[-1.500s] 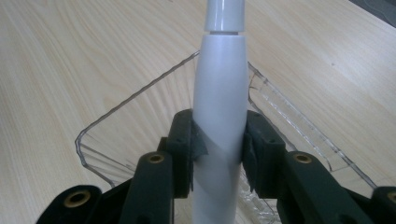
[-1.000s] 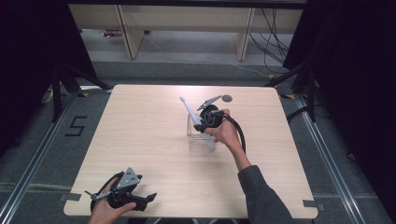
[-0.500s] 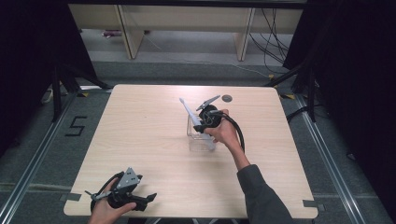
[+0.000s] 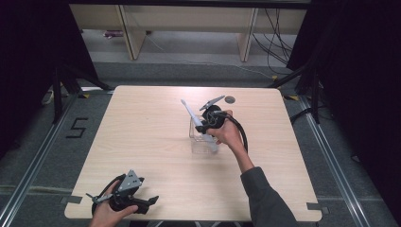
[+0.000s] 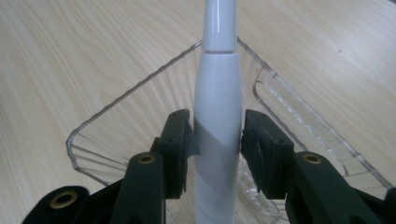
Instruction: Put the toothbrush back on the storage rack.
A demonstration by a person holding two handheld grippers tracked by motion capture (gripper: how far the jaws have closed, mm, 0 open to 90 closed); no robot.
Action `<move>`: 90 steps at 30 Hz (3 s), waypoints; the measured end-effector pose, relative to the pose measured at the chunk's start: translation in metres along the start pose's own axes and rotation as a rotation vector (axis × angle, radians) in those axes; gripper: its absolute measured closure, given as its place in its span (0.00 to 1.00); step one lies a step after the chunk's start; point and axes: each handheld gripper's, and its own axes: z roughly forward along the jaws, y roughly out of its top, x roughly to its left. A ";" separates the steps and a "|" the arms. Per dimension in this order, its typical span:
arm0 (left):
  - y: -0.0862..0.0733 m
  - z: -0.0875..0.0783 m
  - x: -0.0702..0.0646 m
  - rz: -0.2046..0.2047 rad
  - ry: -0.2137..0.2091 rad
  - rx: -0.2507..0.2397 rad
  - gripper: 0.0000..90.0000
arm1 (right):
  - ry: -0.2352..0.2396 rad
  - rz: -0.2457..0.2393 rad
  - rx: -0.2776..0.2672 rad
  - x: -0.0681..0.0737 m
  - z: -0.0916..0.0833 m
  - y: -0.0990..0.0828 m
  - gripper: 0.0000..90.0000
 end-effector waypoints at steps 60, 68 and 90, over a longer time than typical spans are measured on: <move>0.000 -0.003 0.000 0.011 0.008 -0.006 0.16 | -0.024 0.013 -0.196 0.006 -0.088 -0.034 0.45; 0.000 -0.003 0.000 0.009 0.004 -0.007 0.16 | -0.033 0.004 -0.219 0.003 -0.097 -0.039 0.44; -0.001 -0.003 0.000 0.008 0.006 -0.011 0.16 | -0.064 0.054 -0.193 -0.003 -0.109 -0.071 0.38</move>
